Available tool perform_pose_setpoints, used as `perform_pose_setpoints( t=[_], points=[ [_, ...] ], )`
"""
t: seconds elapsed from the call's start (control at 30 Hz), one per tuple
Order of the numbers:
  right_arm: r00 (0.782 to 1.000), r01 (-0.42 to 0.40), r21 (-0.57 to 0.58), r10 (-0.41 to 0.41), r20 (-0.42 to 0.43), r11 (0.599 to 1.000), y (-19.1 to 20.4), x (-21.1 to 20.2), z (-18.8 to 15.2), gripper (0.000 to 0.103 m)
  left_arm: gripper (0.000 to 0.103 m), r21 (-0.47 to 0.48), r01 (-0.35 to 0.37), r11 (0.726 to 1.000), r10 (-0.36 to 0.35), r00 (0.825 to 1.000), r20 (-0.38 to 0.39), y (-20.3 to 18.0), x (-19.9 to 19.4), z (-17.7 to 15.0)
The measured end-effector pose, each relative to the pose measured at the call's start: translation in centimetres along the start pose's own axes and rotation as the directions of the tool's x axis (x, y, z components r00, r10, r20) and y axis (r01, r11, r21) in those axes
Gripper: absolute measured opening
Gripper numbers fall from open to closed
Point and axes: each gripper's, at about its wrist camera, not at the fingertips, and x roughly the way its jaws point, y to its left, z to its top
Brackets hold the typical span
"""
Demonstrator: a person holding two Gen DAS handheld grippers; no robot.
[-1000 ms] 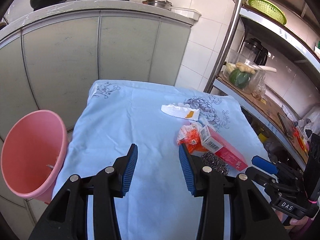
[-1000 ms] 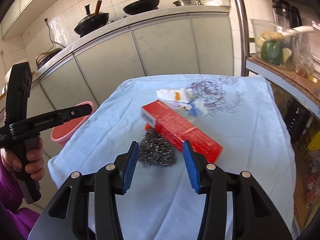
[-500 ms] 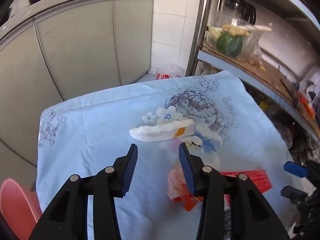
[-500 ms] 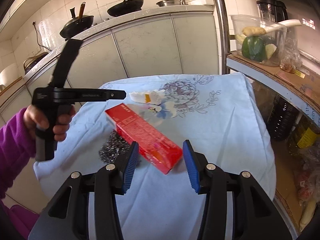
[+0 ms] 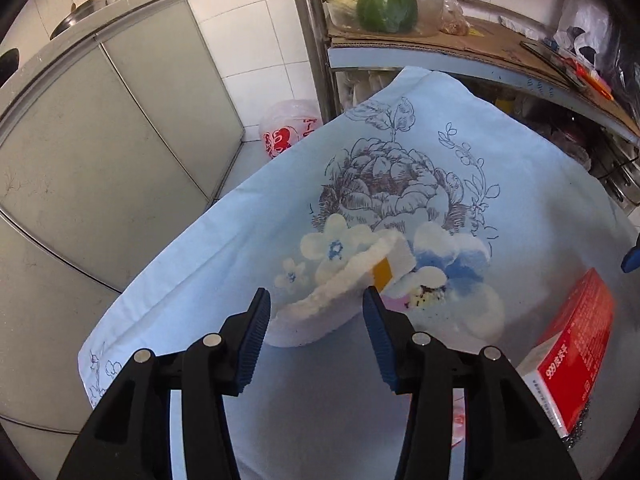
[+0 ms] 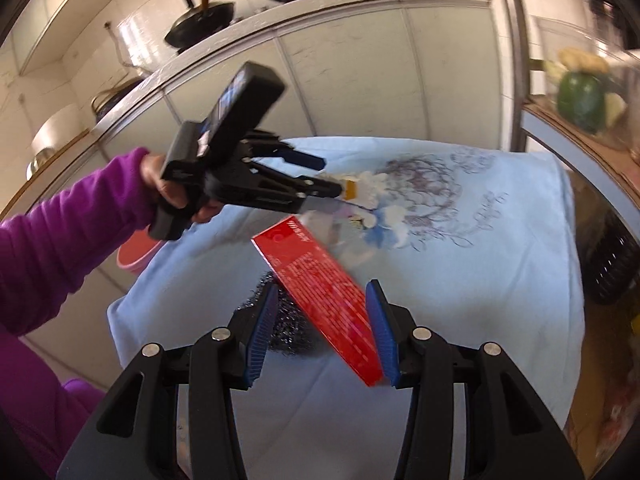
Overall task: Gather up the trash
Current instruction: 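Grasp the white foam strip with the left tool while the right tool grasps the red box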
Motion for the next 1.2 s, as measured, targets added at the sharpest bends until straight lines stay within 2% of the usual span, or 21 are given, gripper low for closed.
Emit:
perform_pose_setpoints(
  t=[0.07, 0.13, 0.23, 0.27, 0.33, 0.47, 0.57, 0.7, 0.83, 0.9, 1.0, 1.13, 1.2],
  points=[
    [0.999, -0.008, -0.037, 0.006, -0.035, 0.999, 0.4, 1.0, 0.5, 0.047, 0.048, 0.022, 0.012, 1.000, -0.011, 1.000, -0.014, 0.0, 0.5, -0.1],
    [0.997, -0.010, -0.058, 0.005, -0.080, 0.998, 0.4, 2.3, 0.7, 0.047, 0.048, 0.056, 0.010, 0.998, -0.010, 1.000, 0.003, -0.2, 0.6, -0.3],
    [0.992, -0.014, -0.075, 0.004, -0.125, 0.997, 0.0, 3.7, 1.1, 0.047, 0.048, 0.042, 0.035, 0.999, -0.035, 0.999, 0.009, 0.3, 0.6, -0.3],
    [0.991, -0.024, -0.073, 0.014, -0.132, 0.997, -0.2, 3.9, 1.1, 0.050, 0.048, 0.044, 0.036, 0.998, -0.037, 0.999, 0.010, 0.3, 0.7, -0.3],
    [0.984, -0.055, -0.052, 0.045, -0.173, 0.997, -0.5, 4.6, 1.3, 0.052, 0.049, 0.052, 0.042, 0.998, -0.043, 0.999, 0.011, 0.3, 0.9, -0.2],
    [0.981, -0.059, -0.081, 0.043, -0.189, 0.995, -0.2, 4.8, 1.4, 0.053, 0.049, 0.068, 0.060, 0.996, -0.060, 0.998, 0.006, 0.5, 1.2, 0.4],
    [0.978, -0.075, -0.055, 0.063, -0.199, 0.996, -0.3, 4.9, 1.3, 0.053, 0.049, 0.079, 0.078, 0.994, -0.079, 0.997, 0.004, 0.5, 1.3, 0.4],
    [0.965, -0.136, -0.033, 0.125, -0.229, 0.990, 0.2, 4.8, 1.0, 0.053, 0.053, 0.115, 0.090, 0.989, -0.090, 0.996, -0.009, -0.1, 1.1, 0.1],
    [0.967, -0.074, -0.006, 0.071, -0.244, 0.997, -0.1, 5.1, 0.5, 0.052, 0.051, 0.128, 0.084, 0.988, -0.081, 0.996, -0.031, -0.4, 1.2, 0.2],
    [0.972, -0.052, 0.052, 0.062, -0.225, 0.997, -1.1, 4.7, 0.4, 0.048, 0.040, 0.108, 0.071, 0.992, -0.068, 0.997, -0.035, -0.2, 1.1, 0.2],
    [0.979, -0.038, 0.135, 0.064, -0.195, 0.990, -2.6, 3.7, -0.1, 0.047, 0.035, 0.055, 0.087, 0.995, -0.085, 0.996, -0.034, 0.3, 0.6, -0.2],
    [0.986, 0.029, 0.225, 0.009, -0.167, 0.974, -3.9, 2.4, -1.3, 0.047, 0.034, -0.021, 0.087, 0.996, -0.087, 0.996, -0.022, 0.6, -0.8, -1.8],
    [0.987, 0.059, 0.266, -0.016, -0.161, 0.962, -4.2, 1.8, -2.0, 0.047, 0.034, -0.088, 0.070, 0.994, -0.072, 0.997, -0.013, 1.0, -1.9, -3.4]
  ],
)
